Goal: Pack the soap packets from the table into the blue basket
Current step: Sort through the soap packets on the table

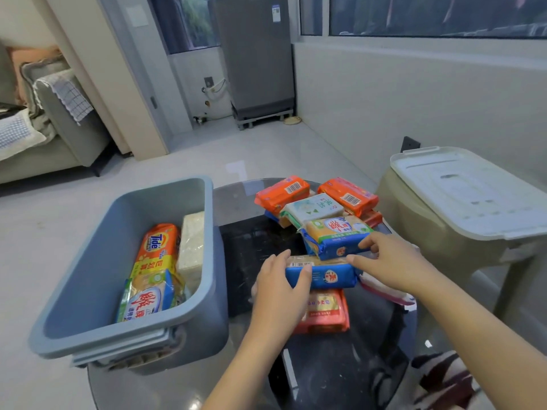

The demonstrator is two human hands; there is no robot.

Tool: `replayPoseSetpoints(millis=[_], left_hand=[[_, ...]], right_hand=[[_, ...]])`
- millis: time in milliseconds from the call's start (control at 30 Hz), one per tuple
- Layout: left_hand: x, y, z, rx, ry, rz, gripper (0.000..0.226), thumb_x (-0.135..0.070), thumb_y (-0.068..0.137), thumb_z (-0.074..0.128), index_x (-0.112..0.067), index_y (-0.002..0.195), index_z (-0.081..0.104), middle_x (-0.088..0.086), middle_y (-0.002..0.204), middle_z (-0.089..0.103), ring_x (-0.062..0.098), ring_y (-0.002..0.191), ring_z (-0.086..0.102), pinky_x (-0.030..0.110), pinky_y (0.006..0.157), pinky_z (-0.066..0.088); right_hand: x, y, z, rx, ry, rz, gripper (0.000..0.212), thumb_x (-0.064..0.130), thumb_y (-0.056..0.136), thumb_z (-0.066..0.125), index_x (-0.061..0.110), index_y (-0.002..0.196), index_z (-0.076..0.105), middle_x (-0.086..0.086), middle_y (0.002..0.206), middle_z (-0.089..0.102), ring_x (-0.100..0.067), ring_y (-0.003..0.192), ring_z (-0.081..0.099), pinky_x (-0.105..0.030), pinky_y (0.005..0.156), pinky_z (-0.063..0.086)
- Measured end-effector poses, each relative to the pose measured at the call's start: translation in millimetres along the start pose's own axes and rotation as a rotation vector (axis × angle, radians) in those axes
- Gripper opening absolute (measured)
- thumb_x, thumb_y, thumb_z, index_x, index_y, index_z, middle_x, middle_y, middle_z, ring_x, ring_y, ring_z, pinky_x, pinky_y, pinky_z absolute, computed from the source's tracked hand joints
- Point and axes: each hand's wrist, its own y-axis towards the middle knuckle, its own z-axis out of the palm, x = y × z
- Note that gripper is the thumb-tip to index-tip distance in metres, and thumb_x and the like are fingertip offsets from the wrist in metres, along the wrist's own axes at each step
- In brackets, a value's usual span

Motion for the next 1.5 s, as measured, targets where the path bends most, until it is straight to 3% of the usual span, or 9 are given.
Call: replayPoseSetpoints(millis=[200,433,600,800,933,1033,1167,1267,1500], left_hand=[[9.9,-3.7,-8.8,0.024,-0.061,-0.208,0.065,-0.049,0.090,0.046,-0.026,0.147,0.023,0.005,0.150,0.031,0.022,0.130,0.042,0.043,0.105,0.040],[19.6,-21.5,-20.9,0.118,-0.106,-0.314,0.070,-0.039,0.085,0.061,-0.031,0.144,0.025,0.004,0.142,0.043,0.020,0.115,0.054,0.039,0.097,0.048],[23.5,-34.0,-21.4,0.112,-0.103,-0.281,0.073,-0.024,0.081,0.071,-0.029,0.142,0.031,0.003,0.132,0.050,0.017,0.108,0.058,0.039,0.093,0.051],[26.7,-47.6,-25.2,0.075,-0.169,-0.223,0.072,-0.017,0.078,0.074,-0.031,0.138,0.037,-0.008,0.101,0.054,0.002,0.079,0.059,0.013,0.054,0.047],[16.6,-42.4,-27.3,0.022,-0.282,-0.177,0.064,-0.015,0.080,0.072,-0.027,0.136,0.043,-0.012,0.091,0.057,-0.003,0.068,0.063,0.010,0.048,0.047],[6.3,-32.8,-30.2,-0.017,-0.368,-0.138,0.059,-0.011,0.080,0.072,-0.023,0.133,0.047,-0.012,0.092,0.061,-0.009,0.067,0.064,0.010,0.047,0.048],[-7.8,-18.0,-31.8,-0.087,-0.497,-0.117,0.056,-0.007,0.078,0.073,-0.022,0.128,0.054,-0.010,0.093,0.065,0.007,0.074,0.068,0.014,0.048,0.050],[-21.8,-4.5,-30.1,-0.111,-0.586,-0.110,0.053,-0.007,0.079,0.073,-0.024,0.127,0.056,-0.010,0.098,0.066,0.011,0.080,0.070,0.015,0.049,0.052],[-59.9,43.3,-10.4,-0.114,-0.694,-0.050,0.049,-0.007,0.082,0.069,-0.027,0.126,0.057,-0.004,0.118,0.066,0.012,0.096,0.068,0.029,0.073,0.060]], right_hand=[[3.5,-18.7,10.1,0.103,0.229,-0.011,0.023,0.047,0.082,0.060,0.025,0.084,0.055,0.006,0.078,0.065,-0.008,0.069,0.063,-0.024,0.057,0.049],[10.1,-34.5,31.8,0.312,0.362,0.124,0.047,0.036,0.079,0.068,0.020,0.111,0.036,-0.007,0.086,0.071,-0.019,0.068,0.072,-0.039,0.065,0.060],[5.4,-47.0,38.5,0.307,0.363,0.130,0.055,0.034,0.071,0.077,0.024,0.107,0.036,-0.004,0.082,0.067,-0.015,0.061,0.070,-0.032,0.055,0.059],[0.9,-57.8,33.3,0.309,0.390,0.103,0.057,0.029,0.068,0.080,0.026,0.105,0.037,-0.004,0.083,0.069,-0.015,0.061,0.070,-0.033,0.055,0.059],[3.7,-58.2,22.2,0.255,0.438,0.097,0.052,0.030,0.069,0.079,0.024,0.106,0.042,-0.006,0.090,0.068,-0.017,0.061,0.070,-0.030,0.054,0.058],[7.1,-54.6,14.6,0.207,0.507,0.092,0.050,0.026,0.070,0.079,0.022,0.105,0.045,-0.010,0.096,0.069,-0.018,0.062,0.070,-0.032,0.056,0.059],[10.7,-45.1,5.8,0.135,0.548,0.080,0.050,0.026,0.067,0.081,0.023,0.105,0.049,-0.009,0.085,0.071,-0.019,0.058,0.071,-0.036,0.062,0.059],[11.1,-33.7,-1.7,0.056,0.553,0.066,0.047,0.030,0.067,0.080,0.024,0.105,0.052,-0.004,0.085,0.069,-0.014,0.054,0.070,-0.024,0.049,0.054],[3.9,11.1,-22.3,-0.143,0.507,-0.016,0.044,0.036,0.068,0.078,0.025,0.106,0.057,0.009,0.083,0.062,-0.007,0.065,0.064,-0.015,0.043,0.046]])
